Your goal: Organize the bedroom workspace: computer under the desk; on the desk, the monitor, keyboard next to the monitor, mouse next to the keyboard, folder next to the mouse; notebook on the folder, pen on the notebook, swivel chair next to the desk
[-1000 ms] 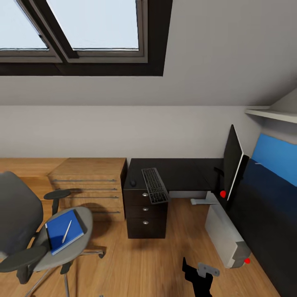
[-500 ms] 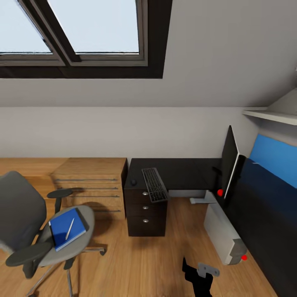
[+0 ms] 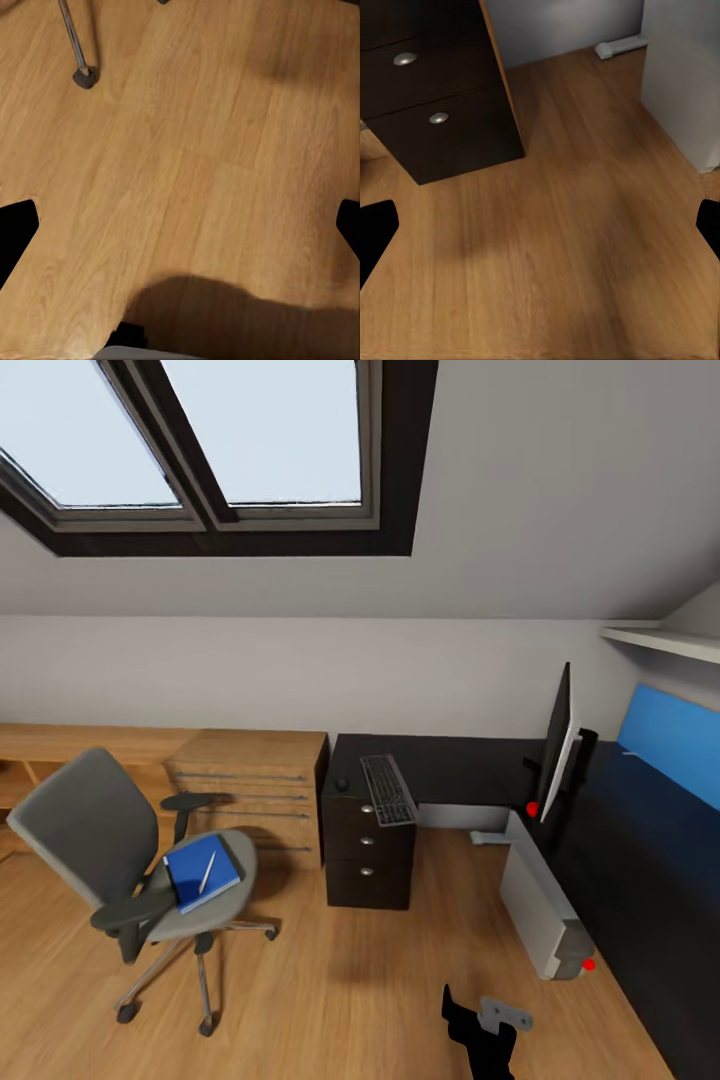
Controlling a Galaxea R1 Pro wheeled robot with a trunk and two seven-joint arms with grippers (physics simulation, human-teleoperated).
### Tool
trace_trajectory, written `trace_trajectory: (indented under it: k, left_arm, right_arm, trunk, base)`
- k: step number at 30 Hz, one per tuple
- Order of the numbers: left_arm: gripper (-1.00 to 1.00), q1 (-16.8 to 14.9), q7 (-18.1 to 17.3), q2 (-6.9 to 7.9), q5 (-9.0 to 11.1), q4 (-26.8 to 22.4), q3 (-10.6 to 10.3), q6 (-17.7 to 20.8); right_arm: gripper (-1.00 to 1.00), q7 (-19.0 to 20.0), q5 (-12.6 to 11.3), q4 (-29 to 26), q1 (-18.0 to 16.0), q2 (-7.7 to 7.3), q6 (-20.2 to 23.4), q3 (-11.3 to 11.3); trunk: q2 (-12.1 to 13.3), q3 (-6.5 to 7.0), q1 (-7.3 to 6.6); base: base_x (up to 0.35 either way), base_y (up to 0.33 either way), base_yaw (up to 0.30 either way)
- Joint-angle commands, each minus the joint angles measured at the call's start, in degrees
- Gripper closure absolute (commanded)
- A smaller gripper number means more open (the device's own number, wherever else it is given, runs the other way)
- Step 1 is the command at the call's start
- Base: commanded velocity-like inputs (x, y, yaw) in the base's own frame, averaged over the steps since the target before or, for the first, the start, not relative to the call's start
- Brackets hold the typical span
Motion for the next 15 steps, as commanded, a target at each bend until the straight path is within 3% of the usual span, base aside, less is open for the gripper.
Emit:
trace_trajectory:
  k: [1,8,15]
  left_arm:
    - [-1.0,-0.1,0.4,0.05,0.6,0.0,-0.3,-0.1]
    - [-1.0,-0.1,0.4,0.08,0.6,0.0,-0.3,-0.1]
    - [-1.0,-0.1,0.4,0.13,0.6,0.0,-0.3,-0.2]
  right_arm:
    - [-1.0,-0.4,0.0,0.1,-0.1,0.03,-0.1,0.5]
    - [-1.0,-0.4,0.4,0.1,-0.1,0.05,-0.1,0.5]
    - [-1.0,-0.4,1.8,0.1,0.0,0.03,-0.1,0.5]
  trunk:
    - [0.3,0.05,-0.25]
    - [3.1,1.0,-1.78]
    - [5.9,2.14,-3.32]
  base:
    - [-0.338,-0.123,0.237]
    - [-0.338,-0.097,0.201]
    - [-0.338,-0.019,0.057]
